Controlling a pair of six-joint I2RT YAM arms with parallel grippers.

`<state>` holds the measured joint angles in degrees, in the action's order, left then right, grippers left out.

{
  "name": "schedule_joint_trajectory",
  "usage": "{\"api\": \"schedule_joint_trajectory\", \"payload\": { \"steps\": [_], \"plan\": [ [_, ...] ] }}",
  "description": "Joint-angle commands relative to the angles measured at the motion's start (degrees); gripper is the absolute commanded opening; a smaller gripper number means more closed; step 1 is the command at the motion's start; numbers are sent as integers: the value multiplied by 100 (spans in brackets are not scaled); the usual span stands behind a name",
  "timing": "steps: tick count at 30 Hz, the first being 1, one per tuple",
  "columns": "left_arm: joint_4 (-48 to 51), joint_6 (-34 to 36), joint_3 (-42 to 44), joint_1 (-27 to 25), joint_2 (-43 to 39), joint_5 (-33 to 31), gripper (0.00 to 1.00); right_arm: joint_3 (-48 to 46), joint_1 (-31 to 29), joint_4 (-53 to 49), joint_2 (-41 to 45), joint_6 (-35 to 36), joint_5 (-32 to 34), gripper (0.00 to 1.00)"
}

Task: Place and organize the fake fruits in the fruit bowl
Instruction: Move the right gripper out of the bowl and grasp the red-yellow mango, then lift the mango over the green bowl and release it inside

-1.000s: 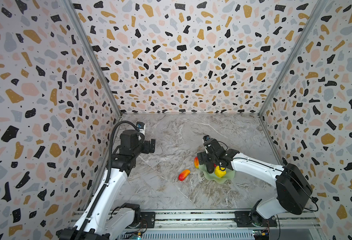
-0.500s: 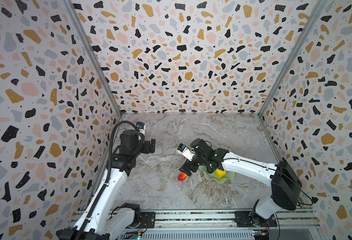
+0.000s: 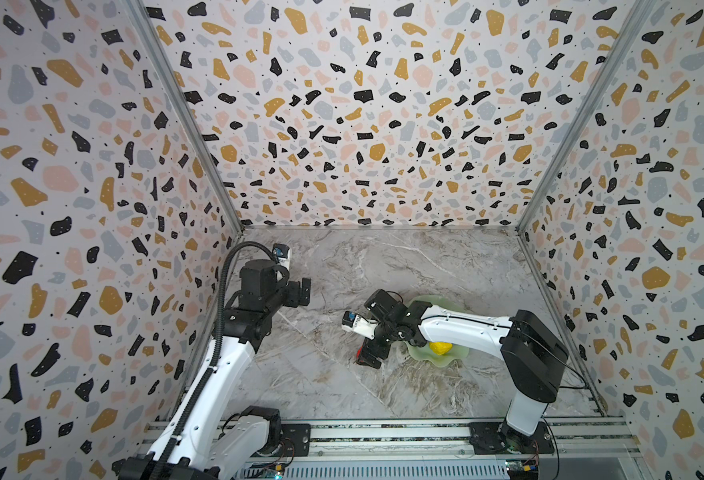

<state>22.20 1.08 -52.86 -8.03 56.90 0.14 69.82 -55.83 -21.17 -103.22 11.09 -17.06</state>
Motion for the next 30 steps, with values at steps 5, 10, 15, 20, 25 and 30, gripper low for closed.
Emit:
{"api": "schedule_joint_trajectory", "payload": {
  "steps": [5, 10, 15, 20, 25, 30],
  "plan": [
    [-117, 19, 16, 34, -83, 4, 100, 185, -35, -181, -198, 181, -47, 91],
    [-123, 19, 13, 30, -74, 10, 100, 195, -33, -187, -264, 207, -19, 86],
    [-125, 19, 13, 30, -83, 12, 99, 218, -33, -195, -329, 198, 6, 79],
    [-119, 24, 17, 30, -95, 3, 99, 267, -33, -199, -406, 167, 17, 71],
    [-126, 24, 21, 30, -127, -15, 100, 319, -61, -168, -522, 87, 5, 63],
    [-118, 28, 21, 30, -118, -14, 100, 264, -78, -168, -525, 73, 56, 60]
  ]
}}
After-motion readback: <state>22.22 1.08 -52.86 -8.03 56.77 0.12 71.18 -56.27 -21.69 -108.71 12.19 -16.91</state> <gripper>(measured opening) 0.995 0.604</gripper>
